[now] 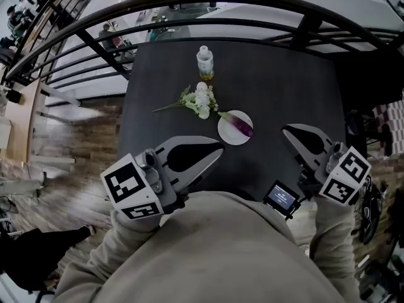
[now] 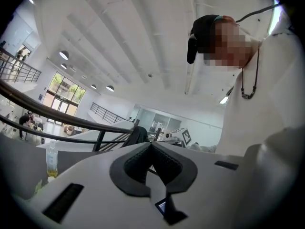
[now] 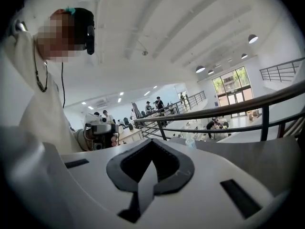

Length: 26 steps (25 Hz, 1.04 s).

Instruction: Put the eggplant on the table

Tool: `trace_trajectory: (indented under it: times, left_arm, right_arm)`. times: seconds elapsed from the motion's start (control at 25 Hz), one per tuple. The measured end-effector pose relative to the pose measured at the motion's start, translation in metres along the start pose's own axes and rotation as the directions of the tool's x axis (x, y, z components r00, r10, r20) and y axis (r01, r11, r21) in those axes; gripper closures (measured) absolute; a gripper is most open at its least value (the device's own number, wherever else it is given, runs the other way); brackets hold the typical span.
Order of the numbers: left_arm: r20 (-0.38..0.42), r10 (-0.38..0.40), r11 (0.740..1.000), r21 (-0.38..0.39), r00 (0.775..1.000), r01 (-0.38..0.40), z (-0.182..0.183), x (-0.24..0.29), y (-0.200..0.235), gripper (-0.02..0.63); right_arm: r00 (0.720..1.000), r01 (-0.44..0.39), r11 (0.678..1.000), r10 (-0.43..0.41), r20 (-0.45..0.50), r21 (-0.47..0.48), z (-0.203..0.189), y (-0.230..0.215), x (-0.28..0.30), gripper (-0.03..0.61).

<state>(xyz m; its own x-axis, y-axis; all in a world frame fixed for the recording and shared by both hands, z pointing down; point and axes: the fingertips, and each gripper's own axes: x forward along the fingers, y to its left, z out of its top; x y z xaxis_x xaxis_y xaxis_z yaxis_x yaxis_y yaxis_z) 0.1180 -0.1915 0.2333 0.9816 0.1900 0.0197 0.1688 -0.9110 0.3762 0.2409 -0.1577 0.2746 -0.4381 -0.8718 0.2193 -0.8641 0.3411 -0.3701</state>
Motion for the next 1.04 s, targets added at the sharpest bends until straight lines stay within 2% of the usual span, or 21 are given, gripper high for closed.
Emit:
trace_trajectory:
  times: [0.16, 0.44, 0.72, 1.04]
  left_arm:
    - [0.021, -0.034, 0.999, 0.028, 0.999, 0.033, 0.012, 0.013, -0.003, 0.609]
    - [0.018, -0.087, 0.996, 0.033, 0.996, 0.086, 0.015, 0.025, -0.011, 0.609]
    - [0.019, -0.093, 0.995, 0.029, 0.995, 0.093, 0.005, 0.024, -0.010, 0.609]
    - [0.016, -0.086, 0.996, 0.024, 0.996, 0.086, 0.011, 0.024, -0.013, 0.609]
  right_arm:
    - [0.998, 0.044, 0.998, -0.042, 0.046, -0.049, 0.012, 0.012, -0.015, 0.565]
    - [0.994, 0.075, 0.997, -0.072, 0.086, -0.031, 0.020, 0.019, -0.030, 0.565]
    - [0.993, 0.081, 0.996, -0.078, 0.085, -0.033, 0.011, 0.020, -0.028, 0.565]
    - [0.994, 0.069, 0.997, -0.065, 0.084, -0.041, 0.022, 0.023, -0.029, 0.565]
